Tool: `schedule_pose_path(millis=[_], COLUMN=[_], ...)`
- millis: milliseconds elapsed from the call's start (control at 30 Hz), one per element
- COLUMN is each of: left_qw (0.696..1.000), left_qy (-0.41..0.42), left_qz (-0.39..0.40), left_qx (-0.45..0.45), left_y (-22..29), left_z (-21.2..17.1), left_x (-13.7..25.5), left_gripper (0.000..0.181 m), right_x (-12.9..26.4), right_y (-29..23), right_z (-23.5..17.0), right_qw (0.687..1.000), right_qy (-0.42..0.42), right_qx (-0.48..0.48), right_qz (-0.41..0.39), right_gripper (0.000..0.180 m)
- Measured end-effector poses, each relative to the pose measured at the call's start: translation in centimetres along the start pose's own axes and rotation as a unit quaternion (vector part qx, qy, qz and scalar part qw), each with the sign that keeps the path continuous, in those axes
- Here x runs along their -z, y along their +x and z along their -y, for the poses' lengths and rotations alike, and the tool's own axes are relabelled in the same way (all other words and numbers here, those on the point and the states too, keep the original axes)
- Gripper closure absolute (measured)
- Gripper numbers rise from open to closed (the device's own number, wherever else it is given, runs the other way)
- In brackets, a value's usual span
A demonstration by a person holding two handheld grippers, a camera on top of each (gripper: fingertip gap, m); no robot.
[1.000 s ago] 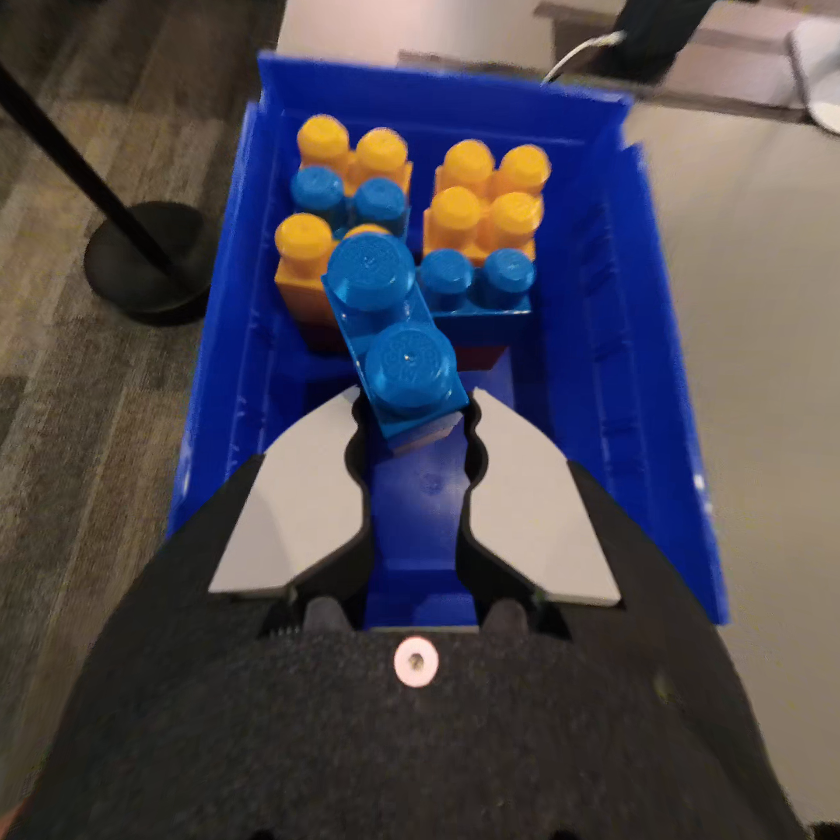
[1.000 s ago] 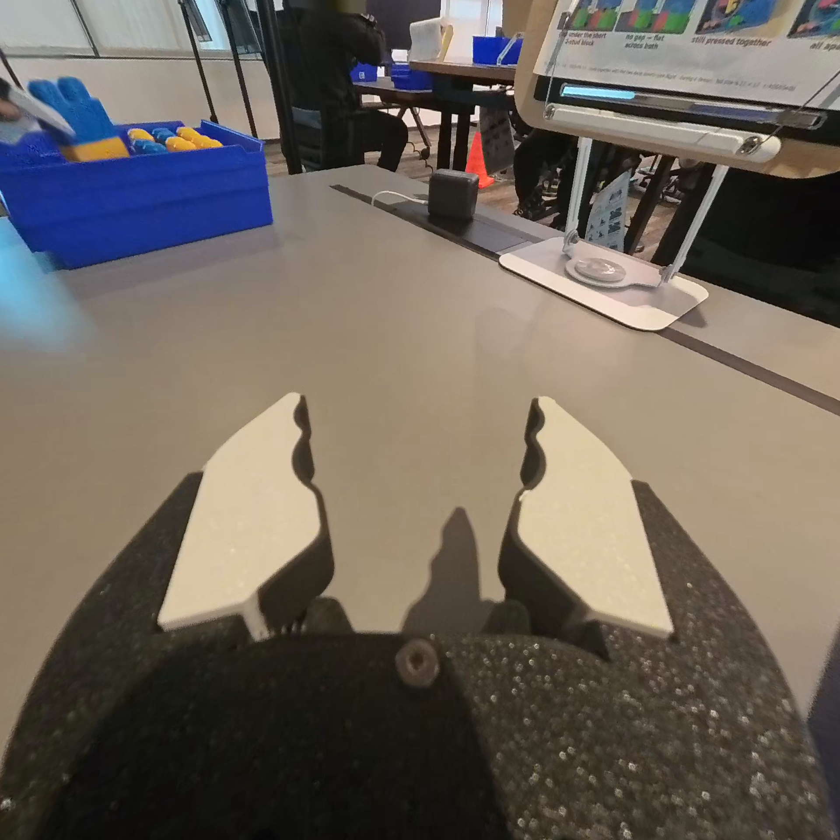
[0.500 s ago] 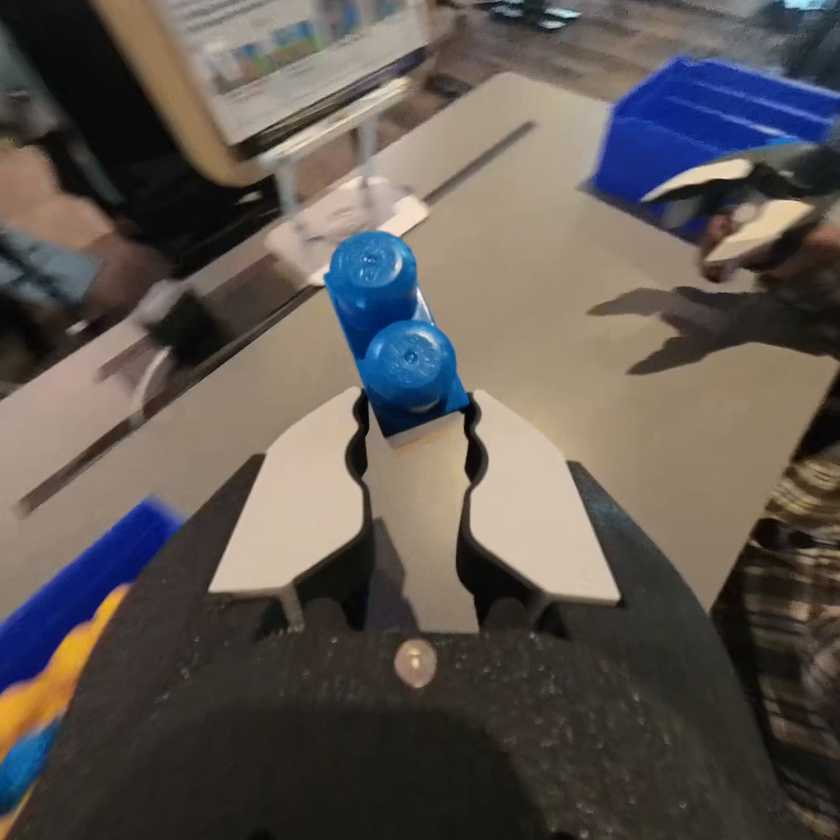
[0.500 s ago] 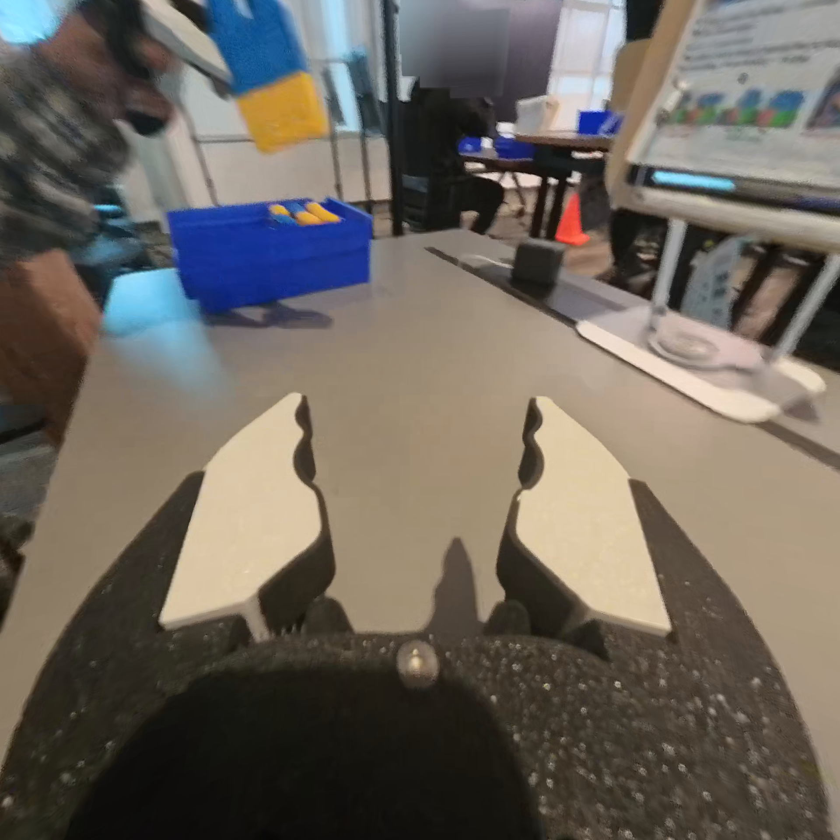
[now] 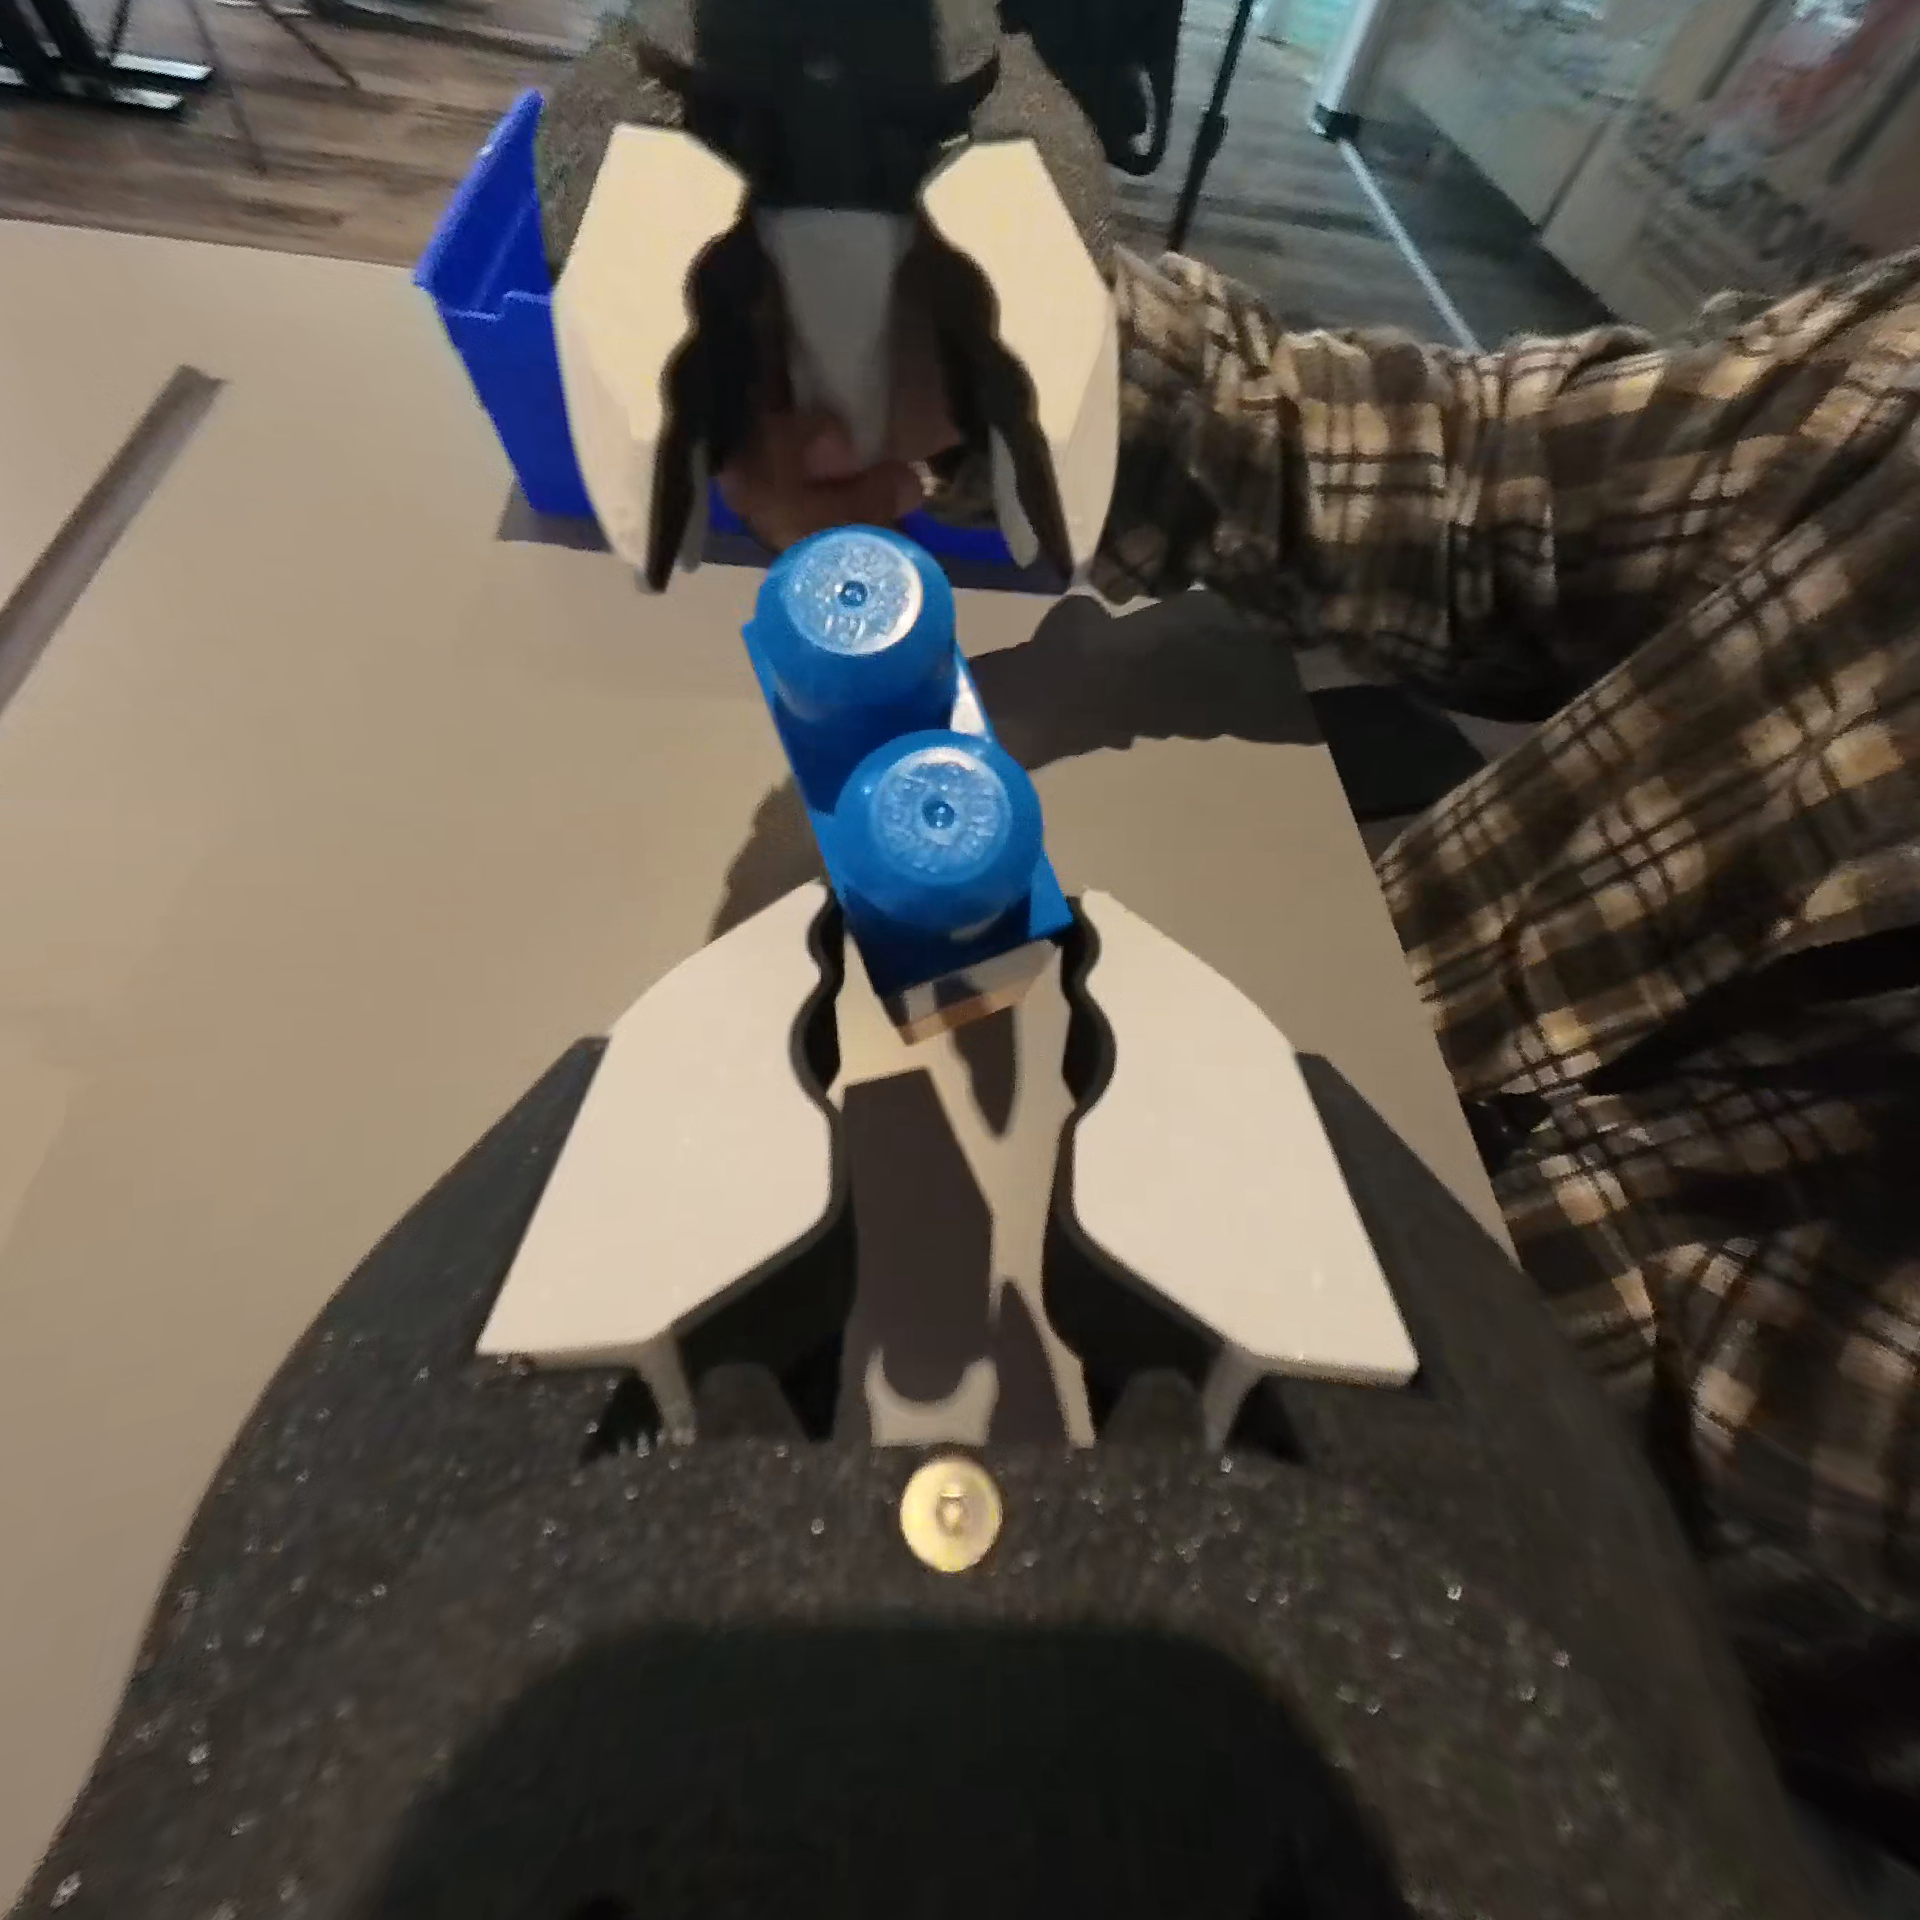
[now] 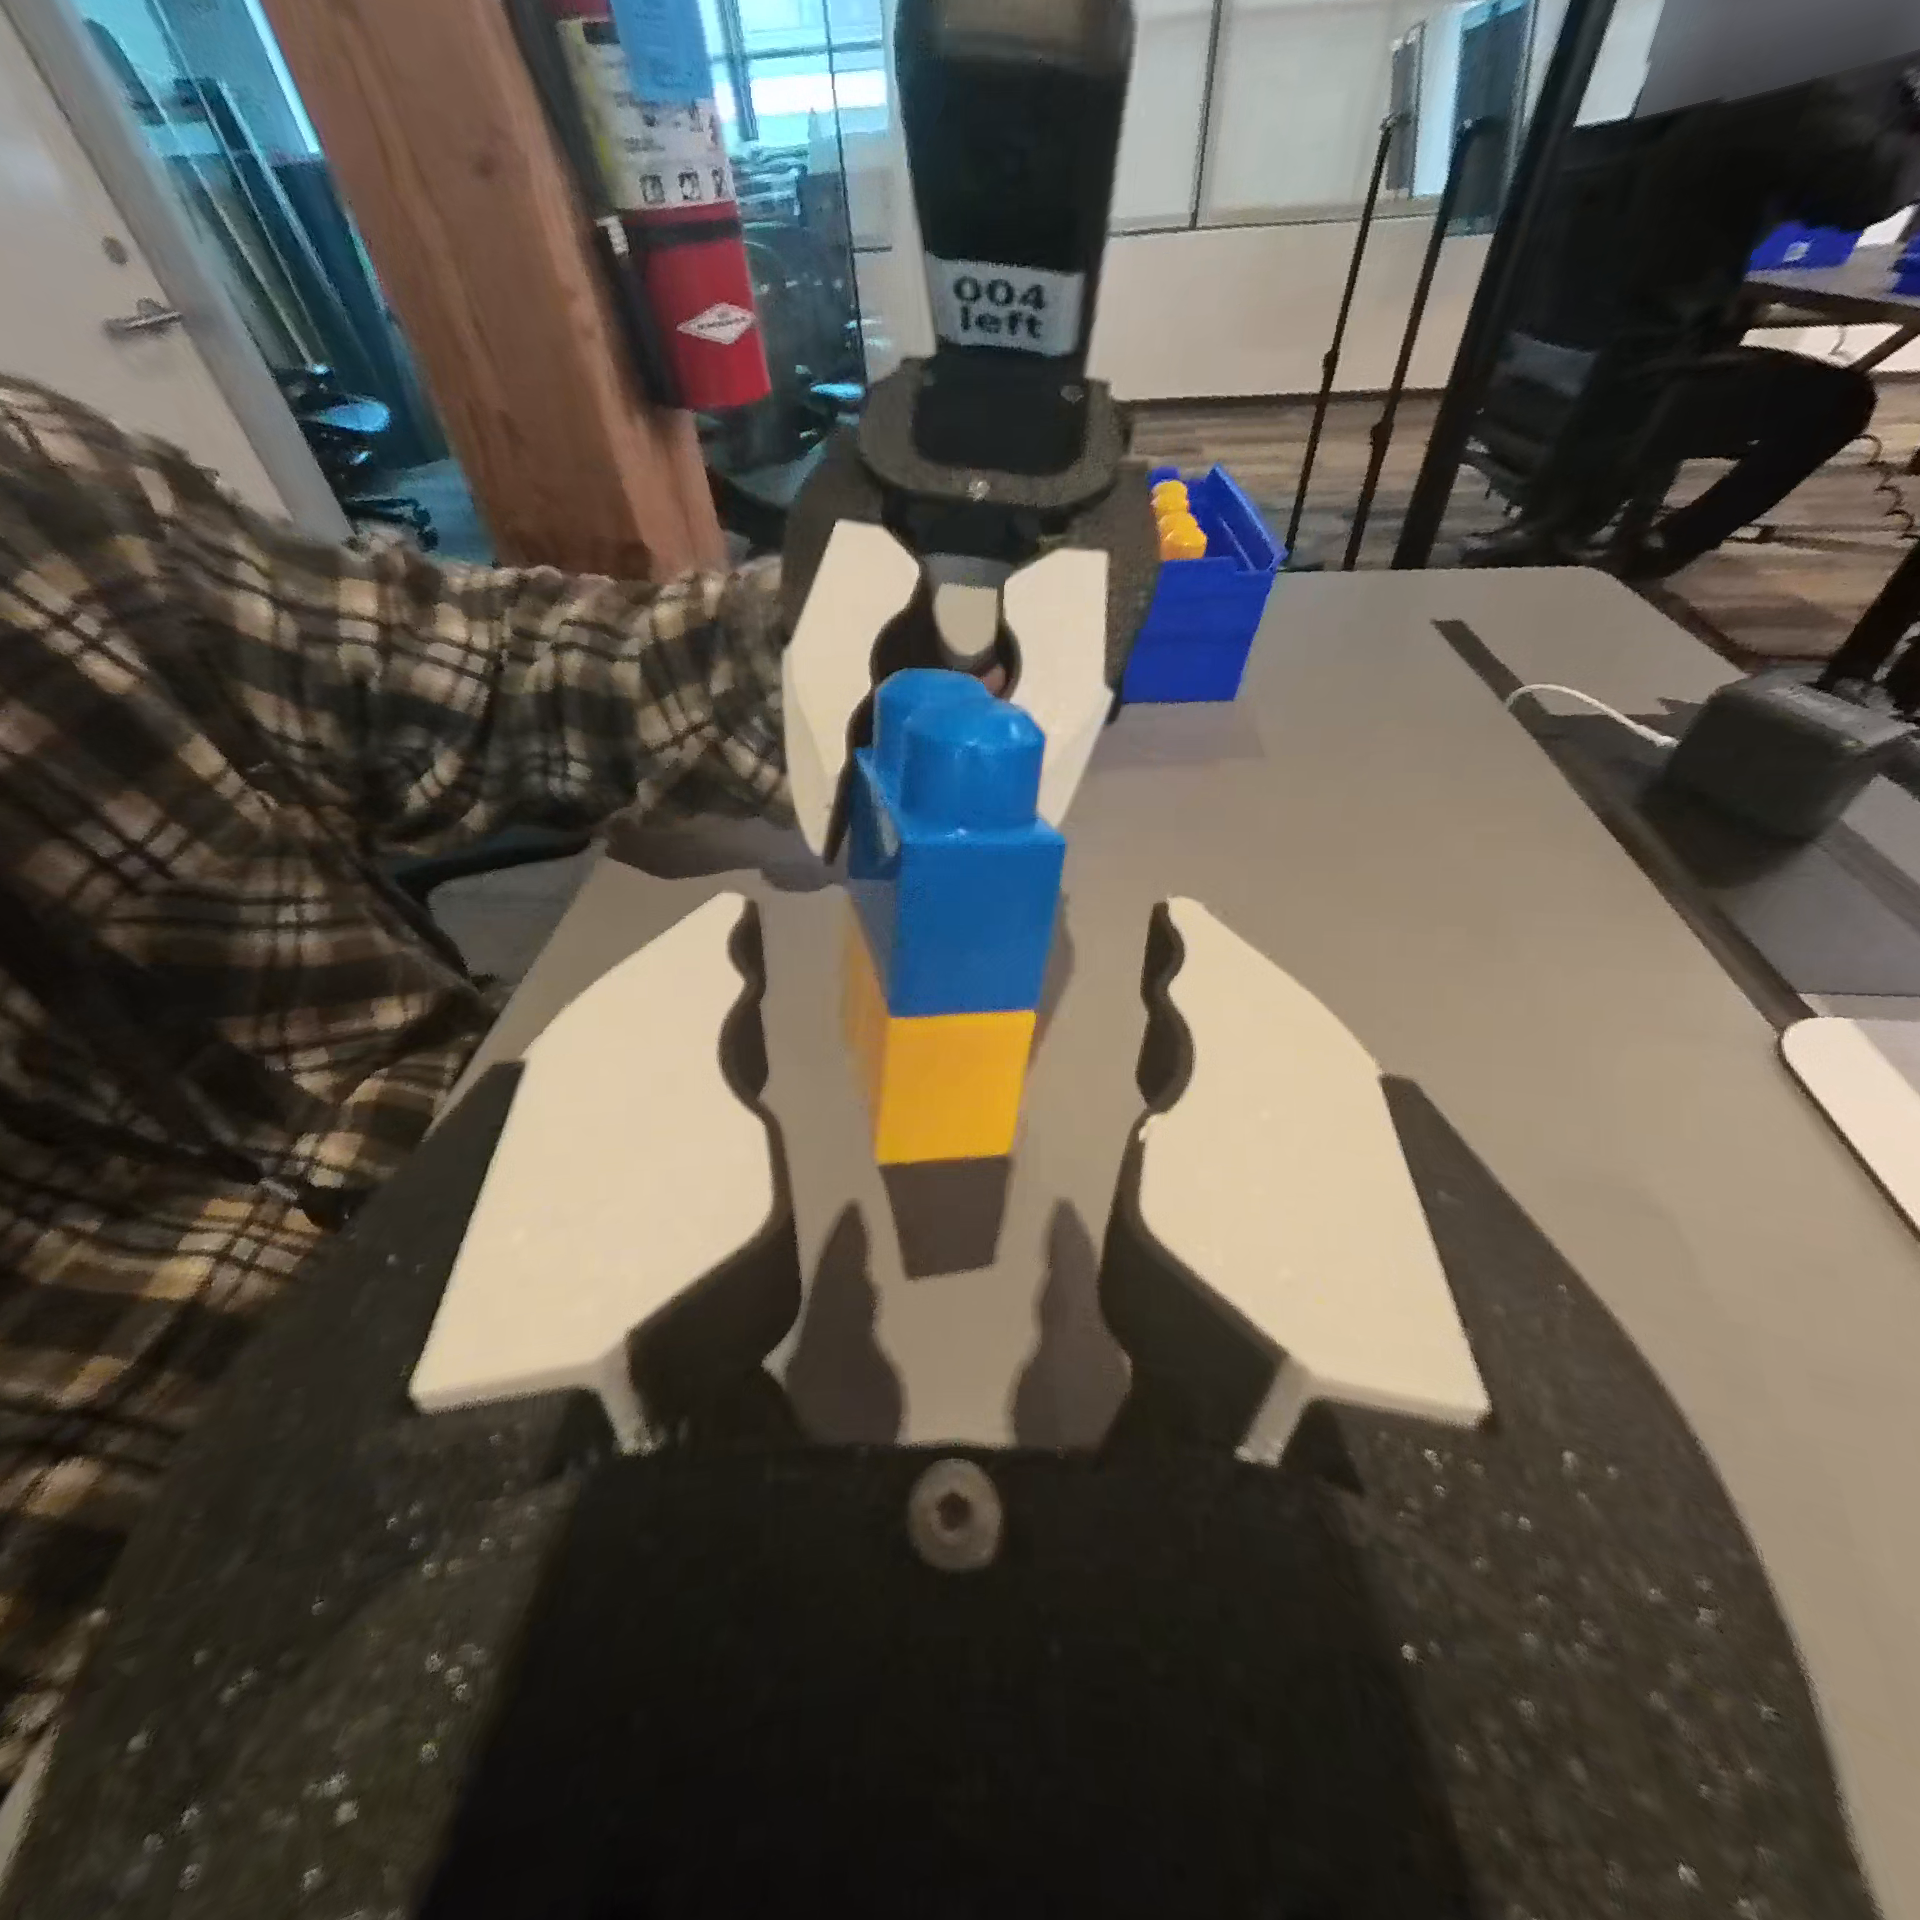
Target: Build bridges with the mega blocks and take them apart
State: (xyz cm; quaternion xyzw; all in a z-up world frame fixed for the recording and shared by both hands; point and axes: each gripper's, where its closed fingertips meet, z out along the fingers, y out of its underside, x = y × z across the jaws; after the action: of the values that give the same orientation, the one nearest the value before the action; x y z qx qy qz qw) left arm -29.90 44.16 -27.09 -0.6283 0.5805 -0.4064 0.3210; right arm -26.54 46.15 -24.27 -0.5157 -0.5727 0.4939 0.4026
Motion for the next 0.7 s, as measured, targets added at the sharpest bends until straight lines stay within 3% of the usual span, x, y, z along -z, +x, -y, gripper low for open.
schedule_pose_path(millis=[133, 233, 400, 467, 533, 700], left_qw=[1.0, 0.999, 0.996, 0.993, 0.992, 0.988], left_qy=[0.011, 0.026, 0.081, 0.106, 0.11, 0.131], left_qz=[-0.026, -0.043, -0.04, -0.037, -0.034, -0.031], left_qx=[-0.004, -0.003, 0.015, 0.039, 0.055, 0.08], left_y=[-0.5, -0.8, -2.2, -3.0, -3.7, -4.7], left_z=[0.6, 1.1, 2.3, 2.4, 1.9, 1.5], left_x=[-0.8, -1.0, -0.5, -0.5, -0.9, -1.5], left_gripper=[0.14, 0.14, 0.137, 0.11, 0.1, 0.109], right_x=[-1.0, -1.4, -1.1, -0.7, -0.2, -0.4], right_y=[0.1, 0.4, 1.9, 2.9, 3.8, 4.5], right_z=[-1.0, -1.1, 0.0, 1.0, 1.8, 1.6], right_qw=[0.999, 0.999, 0.999, 0.998, 0.995, 0.99], right_qy=[-0.018, -0.017, 0.022, 0.057, 0.097, 0.13], right_qx=[-0.004, -0.011, -0.011, -0.017, -0.032, -0.059], right_qz=[0.026, 0.041, 0.029, 0.009, -0.004, -0.001], right_gripper=[0.118, 0.141, 0.143, 0.143, 0.143, 0.143])
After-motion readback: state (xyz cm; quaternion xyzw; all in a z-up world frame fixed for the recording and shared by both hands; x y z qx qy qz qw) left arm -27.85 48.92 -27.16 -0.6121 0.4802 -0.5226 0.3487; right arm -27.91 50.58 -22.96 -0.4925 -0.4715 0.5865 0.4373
